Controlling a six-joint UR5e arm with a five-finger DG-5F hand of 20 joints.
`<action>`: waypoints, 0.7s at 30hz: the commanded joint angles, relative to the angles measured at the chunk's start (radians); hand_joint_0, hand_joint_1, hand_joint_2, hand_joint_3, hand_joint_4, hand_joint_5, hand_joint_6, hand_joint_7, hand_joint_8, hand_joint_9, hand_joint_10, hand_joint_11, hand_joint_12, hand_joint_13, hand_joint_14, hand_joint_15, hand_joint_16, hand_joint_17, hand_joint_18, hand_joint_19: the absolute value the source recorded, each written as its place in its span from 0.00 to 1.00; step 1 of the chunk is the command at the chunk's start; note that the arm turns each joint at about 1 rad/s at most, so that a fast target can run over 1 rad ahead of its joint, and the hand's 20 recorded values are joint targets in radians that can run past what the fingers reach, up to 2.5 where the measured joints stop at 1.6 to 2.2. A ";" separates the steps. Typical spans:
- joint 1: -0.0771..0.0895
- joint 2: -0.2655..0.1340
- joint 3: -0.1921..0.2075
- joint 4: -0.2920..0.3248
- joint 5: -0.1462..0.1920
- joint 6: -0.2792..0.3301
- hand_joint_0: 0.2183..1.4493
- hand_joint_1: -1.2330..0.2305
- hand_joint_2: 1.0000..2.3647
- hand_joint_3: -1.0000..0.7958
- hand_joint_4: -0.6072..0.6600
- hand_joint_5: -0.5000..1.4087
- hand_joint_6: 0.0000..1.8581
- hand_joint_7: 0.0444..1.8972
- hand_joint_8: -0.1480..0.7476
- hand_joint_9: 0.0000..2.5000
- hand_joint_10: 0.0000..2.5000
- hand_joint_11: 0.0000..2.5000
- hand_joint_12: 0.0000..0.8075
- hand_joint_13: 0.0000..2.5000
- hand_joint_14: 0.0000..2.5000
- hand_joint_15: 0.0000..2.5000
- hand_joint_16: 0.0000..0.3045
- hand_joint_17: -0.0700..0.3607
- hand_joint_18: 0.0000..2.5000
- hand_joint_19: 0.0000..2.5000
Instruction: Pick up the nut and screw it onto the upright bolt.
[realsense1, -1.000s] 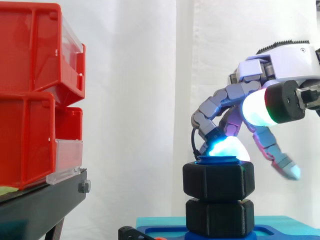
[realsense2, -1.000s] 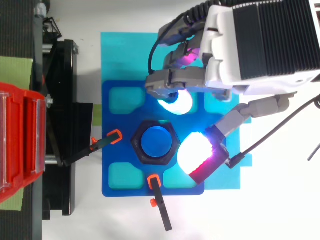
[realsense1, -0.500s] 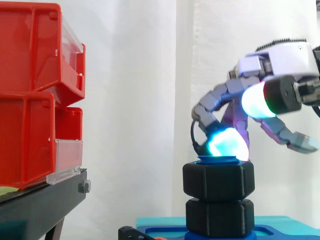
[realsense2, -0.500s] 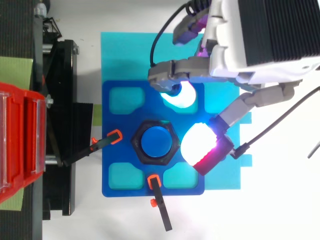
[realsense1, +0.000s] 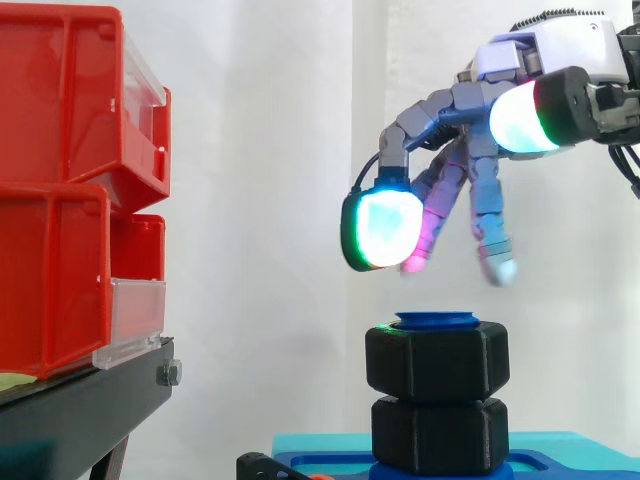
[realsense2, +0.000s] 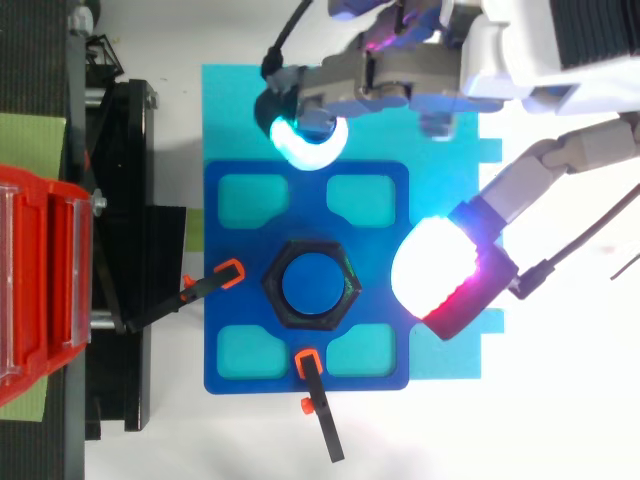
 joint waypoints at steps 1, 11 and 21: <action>0.006 0.000 -0.021 0.017 -0.001 0.001 0.19 0.64 0.00 0.28 0.60 0.20 0.27 0.35 0.47 0.41 0.00 0.02 0.47 0.19 0.00 0.00 0.16 0.42 0.09 0.01; 0.033 0.000 -0.082 0.165 0.002 0.030 0.18 0.69 0.00 0.28 0.57 0.18 0.27 0.32 0.45 0.20 0.00 0.00 0.49 0.00 0.00 0.00 0.19 0.47 0.00 0.00; 0.049 -0.028 -0.084 0.169 0.008 0.041 0.18 0.70 0.00 0.28 0.57 0.19 0.27 0.32 0.44 0.17 0.00 0.00 0.49 0.00 0.00 0.00 0.20 0.48 0.00 0.00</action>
